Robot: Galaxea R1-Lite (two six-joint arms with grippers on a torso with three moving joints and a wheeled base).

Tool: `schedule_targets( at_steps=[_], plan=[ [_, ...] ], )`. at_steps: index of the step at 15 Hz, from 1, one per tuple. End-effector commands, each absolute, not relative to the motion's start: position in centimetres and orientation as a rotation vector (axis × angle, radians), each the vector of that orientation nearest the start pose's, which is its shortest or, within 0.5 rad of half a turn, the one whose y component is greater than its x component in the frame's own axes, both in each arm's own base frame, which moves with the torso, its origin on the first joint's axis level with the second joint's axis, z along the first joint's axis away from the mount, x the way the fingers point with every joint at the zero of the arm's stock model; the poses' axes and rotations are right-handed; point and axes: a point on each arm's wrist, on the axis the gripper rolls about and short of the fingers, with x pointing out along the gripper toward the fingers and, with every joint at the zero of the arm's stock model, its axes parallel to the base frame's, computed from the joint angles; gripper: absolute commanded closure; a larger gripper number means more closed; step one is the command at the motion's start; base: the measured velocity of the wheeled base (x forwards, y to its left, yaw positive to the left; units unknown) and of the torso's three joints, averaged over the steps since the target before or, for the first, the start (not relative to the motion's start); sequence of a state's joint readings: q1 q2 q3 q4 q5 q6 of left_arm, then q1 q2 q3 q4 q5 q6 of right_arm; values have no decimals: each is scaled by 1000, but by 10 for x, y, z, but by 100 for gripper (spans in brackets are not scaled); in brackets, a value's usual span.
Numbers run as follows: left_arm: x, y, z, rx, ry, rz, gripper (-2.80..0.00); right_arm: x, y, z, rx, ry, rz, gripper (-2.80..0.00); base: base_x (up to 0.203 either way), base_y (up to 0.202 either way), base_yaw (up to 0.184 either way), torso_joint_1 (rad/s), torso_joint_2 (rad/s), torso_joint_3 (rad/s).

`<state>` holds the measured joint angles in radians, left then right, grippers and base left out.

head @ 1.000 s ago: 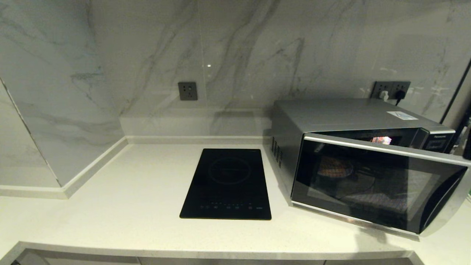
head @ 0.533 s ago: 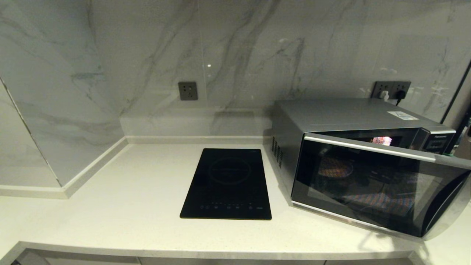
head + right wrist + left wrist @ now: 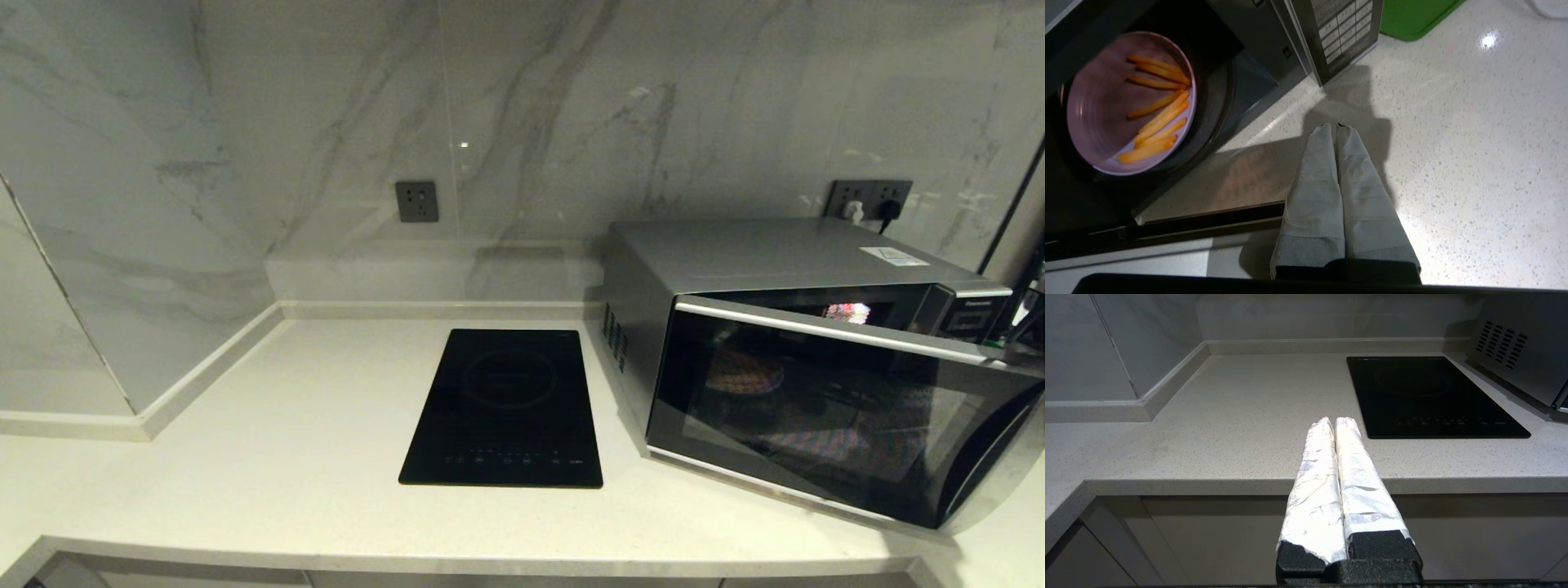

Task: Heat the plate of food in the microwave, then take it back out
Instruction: Open the microwave oven

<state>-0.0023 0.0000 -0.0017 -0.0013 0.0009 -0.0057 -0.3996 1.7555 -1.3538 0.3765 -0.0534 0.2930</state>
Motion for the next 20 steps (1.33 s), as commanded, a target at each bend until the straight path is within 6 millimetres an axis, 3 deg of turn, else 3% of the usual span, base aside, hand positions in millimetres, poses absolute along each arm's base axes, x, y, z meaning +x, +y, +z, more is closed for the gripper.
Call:
schedule_targets(
  at_steps=[1, 13, 16, 20],
  plan=[
    [-23, 0, 76, -6, -3, -2, 0, 287, -123, 217, 419, 745, -537, 0, 0, 0, 0, 0, 0, 0],
    [-23, 0, 76, -6, -3, -1, 0, 219, -90, 268, 384, 770, -373, 0, 0, 0, 0, 0, 0, 0],
    [-23, 0, 76, -6, -3, 0, 0, 199, -77, 269, 409, 857, -317, 0, 0, 0, 0, 0, 0, 0],
    [-23, 0, 76, -6, -3, 0, 0, 187, -70, 265, 403, 911, -265, 0, 0, 0, 0, 0, 0, 0]
  ],
)
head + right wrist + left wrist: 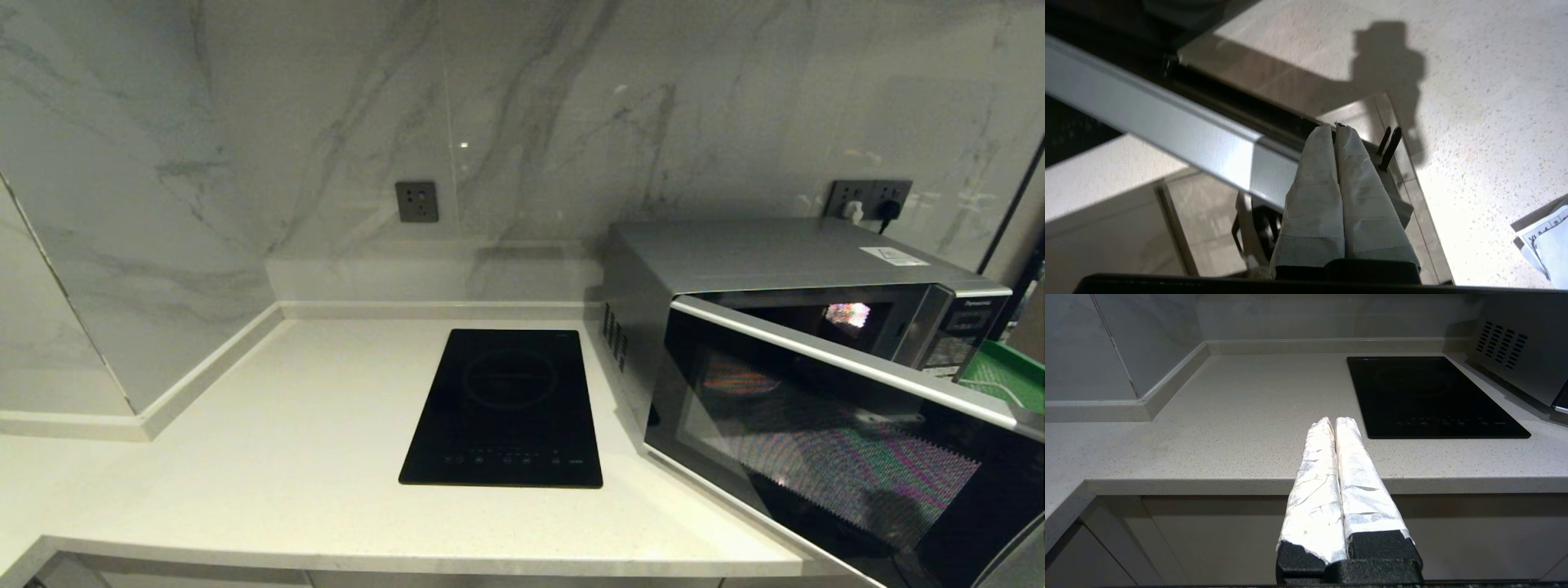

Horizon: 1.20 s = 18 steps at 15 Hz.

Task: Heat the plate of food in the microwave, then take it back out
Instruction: Open the microwave oven

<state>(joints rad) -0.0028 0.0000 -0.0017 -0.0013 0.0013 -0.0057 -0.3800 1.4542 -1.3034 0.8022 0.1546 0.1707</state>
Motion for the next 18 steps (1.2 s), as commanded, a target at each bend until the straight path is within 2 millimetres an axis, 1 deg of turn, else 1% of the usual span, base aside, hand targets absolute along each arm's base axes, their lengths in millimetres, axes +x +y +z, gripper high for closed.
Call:
schedule_targets(
  at_steps=[1, 8, 14, 16, 18],
  plan=[
    [-23, 0, 76, -6, -3, -1, 0, 181, -67, 265, 402, 933, -220, 0, 0, 0, 0, 0, 0, 0],
    [-23, 0, 76, -6, -3, 0, 0, 142, -48, 270, 278, 1019, 36, 0, 0, 0, 0, 0, 0, 0],
    [-23, 0, 76, -6, -3, -1, 0, 151, -56, 266, 302, 1023, 0, 0, 0, 0, 0, 0, 0, 0],
    [-23, 0, 76, -6, -3, -1, 0, 153, -57, 267, 339, 997, -22, 0, 0, 0, 0, 0, 0, 0],
    [-23, 0, 76, -7, -3, 0, 0, 159, -59, 262, 378, 981, -35, 0, 0, 0, 0, 0, 0, 0]
  ],
)
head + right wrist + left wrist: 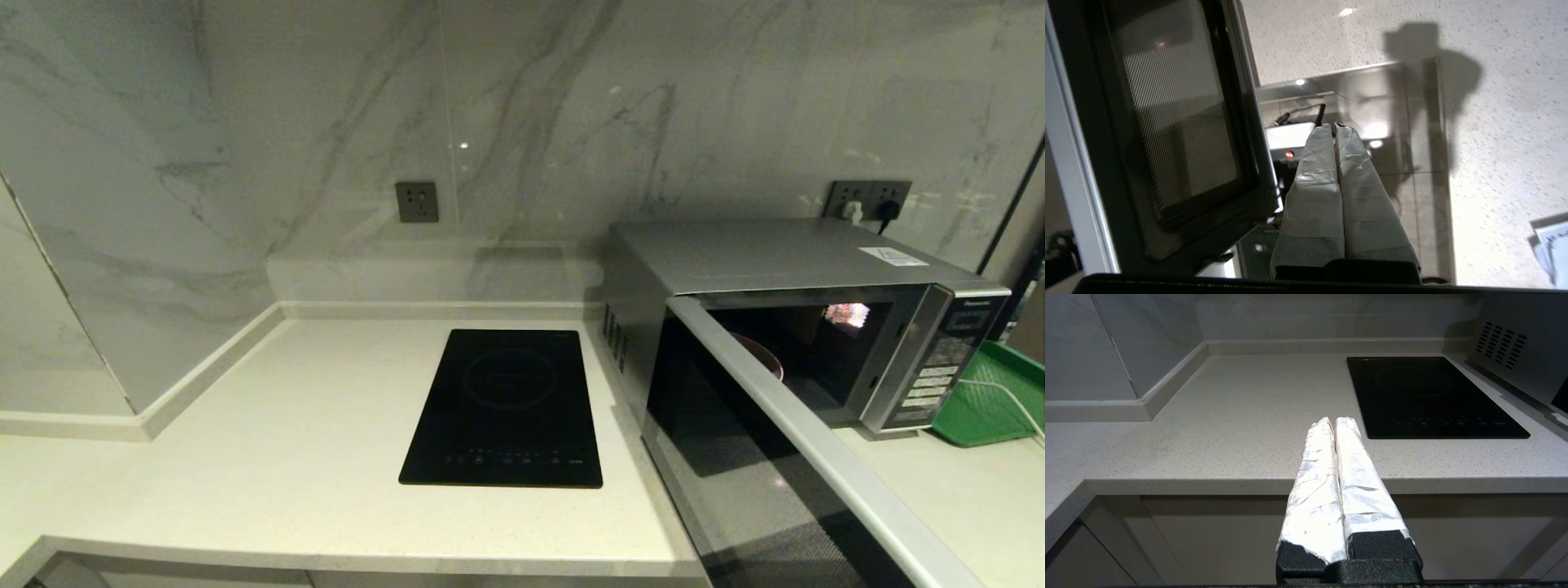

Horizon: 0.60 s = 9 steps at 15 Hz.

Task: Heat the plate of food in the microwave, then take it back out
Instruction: Open the microwave oven

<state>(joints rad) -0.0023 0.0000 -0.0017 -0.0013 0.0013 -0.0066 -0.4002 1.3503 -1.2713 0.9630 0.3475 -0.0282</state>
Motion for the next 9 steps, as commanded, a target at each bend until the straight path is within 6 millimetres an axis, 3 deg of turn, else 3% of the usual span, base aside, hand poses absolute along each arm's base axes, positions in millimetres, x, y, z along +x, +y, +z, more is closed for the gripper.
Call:
schedule_targets(
  at_steps=[1, 3, 6, 9],
  plan=[
    [-23, 0, 76, -6, -3, 0, 0, 161, -59, 258, 422, 963, -27, 0, 0, 0, 0, 0, 0, 0],
    [-23, 0, 76, -6, -3, -1, 0, 171, -61, 253, 591, 906, -19, 0, 0, 0, 0, 0, 0, 0],
    [-23, 0, 76, -6, -3, -1, 0, 203, -73, 215, 817, 882, -51, 0, 0, 0, 0, 0, 0, 0],
    [-23, 0, 76, -6, -3, 0, 0, 225, -80, 190, 989, 901, -30, 0, 0, 0, 0, 0, 0, 0]
  ],
)
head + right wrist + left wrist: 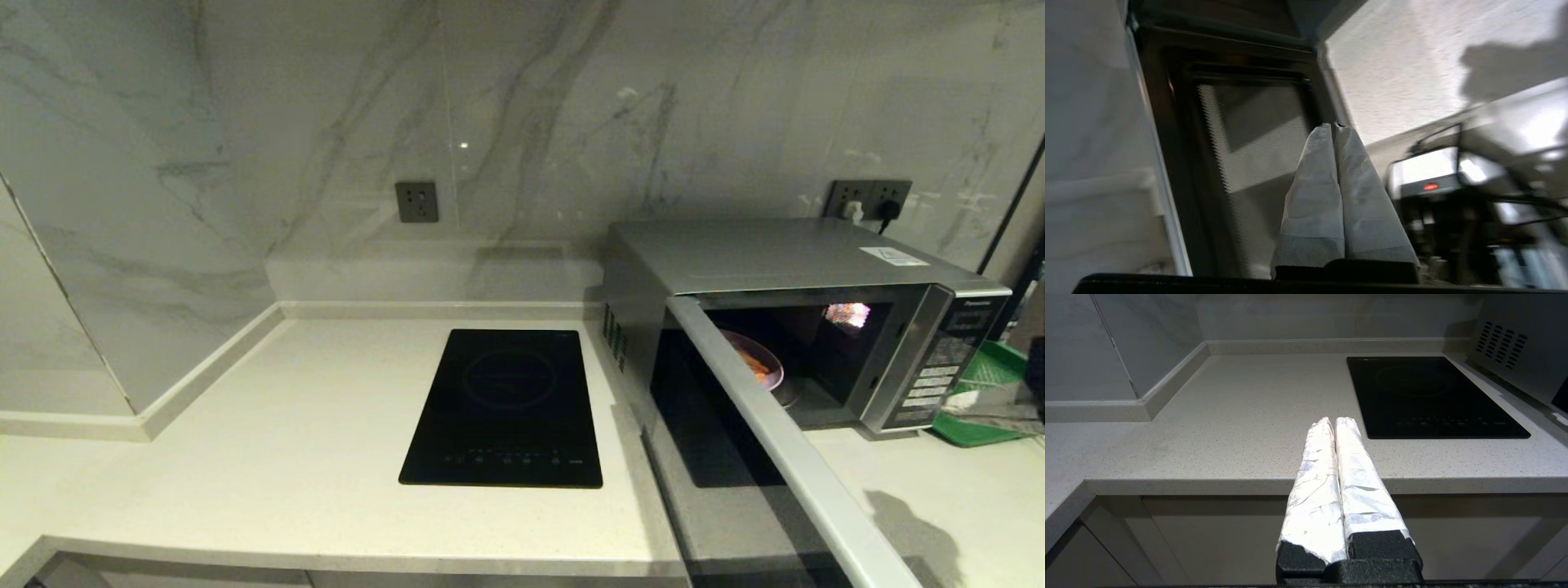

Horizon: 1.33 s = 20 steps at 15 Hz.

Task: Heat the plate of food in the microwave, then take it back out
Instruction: Open the microwave oven

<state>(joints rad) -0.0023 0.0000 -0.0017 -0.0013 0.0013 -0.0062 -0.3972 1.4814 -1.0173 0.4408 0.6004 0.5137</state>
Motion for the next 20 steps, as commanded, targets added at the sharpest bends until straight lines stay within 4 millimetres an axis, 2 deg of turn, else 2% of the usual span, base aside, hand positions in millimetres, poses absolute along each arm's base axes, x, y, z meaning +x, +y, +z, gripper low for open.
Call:
schedule_targets(
  at_steps=[1, 5, 8, 11, 14, 17, 20],
  plan=[
    [-23, 0, 76, -6, -3, -1, 0, 230, -82, 183, 1010, 901, -34, 0, 0, 0, 0, 0, 0, 0],
    [-23, 0, 76, -6, -3, 0, 0, 238, -85, 169, 1049, 877, -49, 0, 0, 0, 0, 0, 0, 0],
    [-23, 0, 76, -6, -3, -2, 0, 228, -71, 174, 1004, 878, -5, 0, 0, 0, 0, 0, 0, 0],
    [-23, 0, 76, -6, -3, -2, 0, 226, -70, 177, 996, 870, -1, 0, 0, 0, 0, 0, 0, 0],
    [-23, 0, 76, -6, -3, -1, 0, 206, -48, 197, 938, 827, 80, 0, 0, 0, 0, 0, 0, 0],
    [-23, 0, 76, -6, -3, 0, 0, 177, -16, 214, 871, 885, 154, 0, 0, 0, 0, 0, 0, 0],
    [-23, 0, 76, -6, -3, -1, 0, 159, 2, 222, 755, 895, 94, 0, 0, 0, 0, 0, 0, 0]
  ],
)
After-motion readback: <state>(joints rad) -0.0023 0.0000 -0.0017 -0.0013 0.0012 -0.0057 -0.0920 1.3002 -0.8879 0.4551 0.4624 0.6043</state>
